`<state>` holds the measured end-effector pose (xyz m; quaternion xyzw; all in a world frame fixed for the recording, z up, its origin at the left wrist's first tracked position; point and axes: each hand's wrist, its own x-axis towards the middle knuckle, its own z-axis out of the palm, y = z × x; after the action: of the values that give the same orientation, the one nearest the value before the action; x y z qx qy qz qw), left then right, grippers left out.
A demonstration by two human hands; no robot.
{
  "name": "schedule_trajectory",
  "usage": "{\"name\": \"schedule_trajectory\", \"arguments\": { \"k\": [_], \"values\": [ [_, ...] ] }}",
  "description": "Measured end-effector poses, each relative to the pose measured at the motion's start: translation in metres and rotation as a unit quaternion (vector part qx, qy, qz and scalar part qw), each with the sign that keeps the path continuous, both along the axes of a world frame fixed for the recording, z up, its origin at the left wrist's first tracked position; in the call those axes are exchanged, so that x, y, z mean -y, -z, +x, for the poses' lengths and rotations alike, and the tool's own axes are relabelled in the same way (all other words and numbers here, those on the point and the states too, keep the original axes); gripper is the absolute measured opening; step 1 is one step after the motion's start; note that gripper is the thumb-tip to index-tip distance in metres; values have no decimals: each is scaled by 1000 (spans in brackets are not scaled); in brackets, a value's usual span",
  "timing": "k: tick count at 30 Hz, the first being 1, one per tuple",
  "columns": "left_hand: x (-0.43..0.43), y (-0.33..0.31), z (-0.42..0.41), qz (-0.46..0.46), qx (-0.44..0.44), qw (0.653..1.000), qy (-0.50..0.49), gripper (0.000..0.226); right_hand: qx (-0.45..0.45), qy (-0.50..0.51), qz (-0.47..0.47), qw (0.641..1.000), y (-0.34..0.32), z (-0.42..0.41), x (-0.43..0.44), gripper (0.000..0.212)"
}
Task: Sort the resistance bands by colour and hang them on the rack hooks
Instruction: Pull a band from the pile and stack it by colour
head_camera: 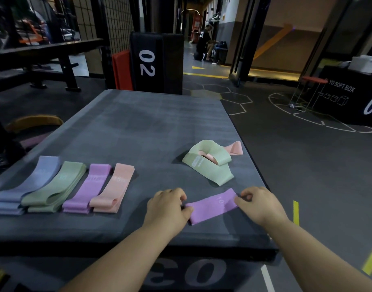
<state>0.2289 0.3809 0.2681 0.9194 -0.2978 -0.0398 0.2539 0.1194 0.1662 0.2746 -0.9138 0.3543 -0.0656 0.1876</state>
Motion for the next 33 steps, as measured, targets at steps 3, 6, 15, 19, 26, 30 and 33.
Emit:
{"name": "schedule_trajectory", "arguments": {
  "k": [3, 6, 15, 19, 26, 30, 33],
  "values": [
    [1, 0, -3, 20, 12, 1000, 5, 18, -17, 0, -9, 1000, 0, 1, -1, 22],
    [3, 0, -5, 27, 23, 999, 3, 18, -24, -1, -2, 1000, 0, 2, -3, 18],
    [4, -1, -8, 16, 30, 999, 16, 13, 22, 17, 58, 998, -2, 4, -4, 7],
    [3, 1, -6, 0, -14, 1000, 16, 12, 65, 26, 118, 991, -5, 5, -4, 6],
    [-11, -11, 1, -13, -136, 991, 11, 15, 180, 55, 254, 949, -8, 12, -12, 6],
    [-29, -22, 5, -32, -161, 986, 1, 2, 221, 48, 319, 920, -13, 24, -28, 5],
    [-47, -29, 8, -47, -185, 981, -19, 8, 230, 43, 342, 910, -16, 37, -46, 4]
  ]
}}
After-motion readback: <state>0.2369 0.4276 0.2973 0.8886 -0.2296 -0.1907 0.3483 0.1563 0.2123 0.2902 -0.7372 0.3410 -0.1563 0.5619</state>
